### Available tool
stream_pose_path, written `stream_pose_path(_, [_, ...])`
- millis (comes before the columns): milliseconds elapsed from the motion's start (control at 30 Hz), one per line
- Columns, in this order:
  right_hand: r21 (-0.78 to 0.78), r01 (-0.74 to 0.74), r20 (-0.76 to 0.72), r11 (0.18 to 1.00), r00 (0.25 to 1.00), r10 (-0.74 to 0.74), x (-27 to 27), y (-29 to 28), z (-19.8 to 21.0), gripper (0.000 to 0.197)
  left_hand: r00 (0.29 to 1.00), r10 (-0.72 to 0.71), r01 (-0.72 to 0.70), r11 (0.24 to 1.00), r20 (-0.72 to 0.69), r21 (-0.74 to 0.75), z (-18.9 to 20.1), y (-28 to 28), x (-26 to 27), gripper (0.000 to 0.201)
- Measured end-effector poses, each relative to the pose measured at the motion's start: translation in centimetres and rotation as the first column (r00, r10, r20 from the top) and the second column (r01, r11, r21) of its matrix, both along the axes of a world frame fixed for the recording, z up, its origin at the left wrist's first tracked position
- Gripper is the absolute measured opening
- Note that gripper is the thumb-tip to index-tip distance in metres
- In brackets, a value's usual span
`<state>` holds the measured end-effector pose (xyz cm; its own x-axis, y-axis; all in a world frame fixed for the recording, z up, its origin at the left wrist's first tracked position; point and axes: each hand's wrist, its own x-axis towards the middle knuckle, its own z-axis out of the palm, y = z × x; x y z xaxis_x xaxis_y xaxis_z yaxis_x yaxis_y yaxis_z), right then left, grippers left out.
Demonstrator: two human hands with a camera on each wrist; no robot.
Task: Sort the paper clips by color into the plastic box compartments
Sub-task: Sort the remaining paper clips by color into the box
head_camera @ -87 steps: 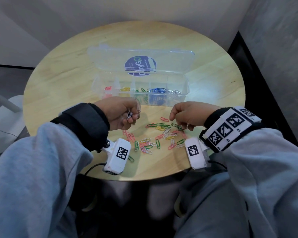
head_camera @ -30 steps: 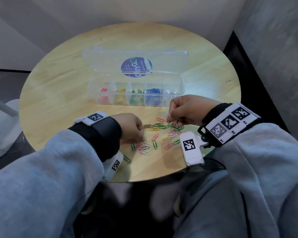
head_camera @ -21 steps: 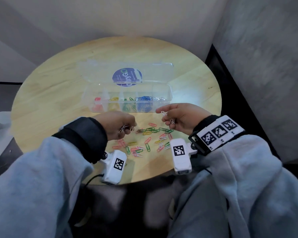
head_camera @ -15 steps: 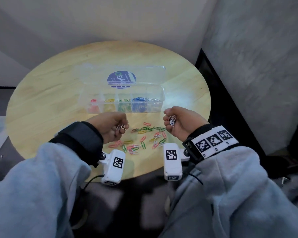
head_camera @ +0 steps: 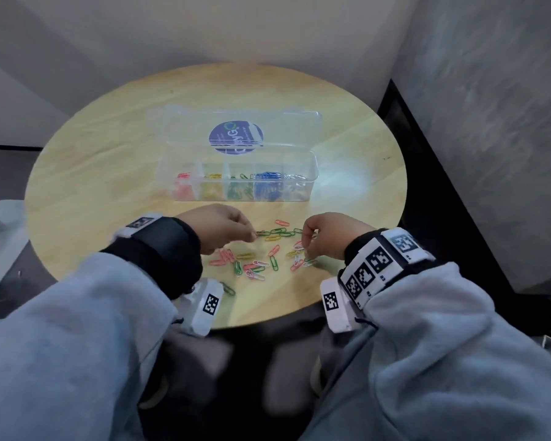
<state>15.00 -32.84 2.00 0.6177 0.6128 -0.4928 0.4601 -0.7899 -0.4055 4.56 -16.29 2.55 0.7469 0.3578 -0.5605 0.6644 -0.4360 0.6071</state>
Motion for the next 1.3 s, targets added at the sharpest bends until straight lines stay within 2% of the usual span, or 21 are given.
stream_pose_path(100, [-0.043,-0.041,0.023,0.998,0.999,0.042,-0.2,0.0,-0.3,0.021,0.989,-0.133,0.144,0.963,-0.06,0.23,-0.6,-1.1,0.0,0.008])
stream_pose_path(167, [-0.079,-0.056,0.04,0.995,0.997,0.06,-0.4,-0.1,-0.4,0.022,0.972,-0.199,0.23,0.917,-0.124,0.326,-0.8,-1.7,-0.1,0.015])
stream_pose_path(267, [-0.162,-0.113,0.047,0.98,0.991,0.123,-0.6,0.1,-0.3,0.025,0.932,-0.297,0.358,0.836,-0.207,0.416,-0.9,-2.6,0.0,0.013])
stream_pose_path(367, [-0.233,-0.151,0.057,0.961,0.984,0.168,-0.7,0.0,0.1,0.025,0.909,-0.342,0.415,0.799,-0.238,0.435,-0.9,-3.2,0.1,0.016])
stream_pose_path(533, [-0.26,-0.132,0.075,0.957,0.985,0.157,-0.5,-0.7,-0.3,0.025,0.897,-0.358,0.442,0.754,-0.261,0.485,-1.2,-3.4,0.4,0.03])
stream_pose_path(633, [-0.228,-0.12,0.12,0.966,0.981,0.151,-0.7,-0.4,-1.2,0.016,0.877,-0.399,0.48,0.73,-0.267,0.486,-1.7,-3.6,0.5,0.023])
stream_pose_path(700, [-0.222,-0.121,0.137,0.967,0.979,0.154,-0.6,0.0,-1.8,0.018,0.861,-0.425,0.508,0.707,-0.279,0.491,-2.0,-3.7,0.7,0.022])
stream_pose_path(833, [-0.255,-0.145,0.099,0.956,0.98,0.175,-0.5,0.3,-1.9,0.011,0.86,-0.428,0.51,0.707,-0.278,0.49,-2.4,-3.6,1.0,0.018])
stream_pose_path(933, [-0.181,-0.147,0.113,0.972,0.979,0.17,-0.7,0.1,-1.6,0.011,0.852,-0.45,0.522,0.695,-0.267,0.495,-2.5,-3.7,1.1,0.01])
stream_pose_path(1133, [-0.191,-0.18,0.033,0.965,0.981,0.189,-0.7,0.7,-2.0,0.015,0.862,-0.439,0.505,0.705,-0.252,0.497,-2.5,-3.8,0.9,0.006])
stream_pose_path(1233, [-0.155,-0.119,-0.016,0.981,0.993,0.118,-0.6,0.4,-1.4,0.01,0.872,-0.423,0.488,0.715,-0.246,0.5,-2.4,-3.6,0.8,0.012])
stream_pose_path(1300, [-0.066,-0.035,-0.088,0.997,0.996,0.029,0.2,-0.1,-0.3,0.014,0.867,-0.431,0.496,0.713,-0.248,0.495,-2.5,-3.5,0.8,0.015])
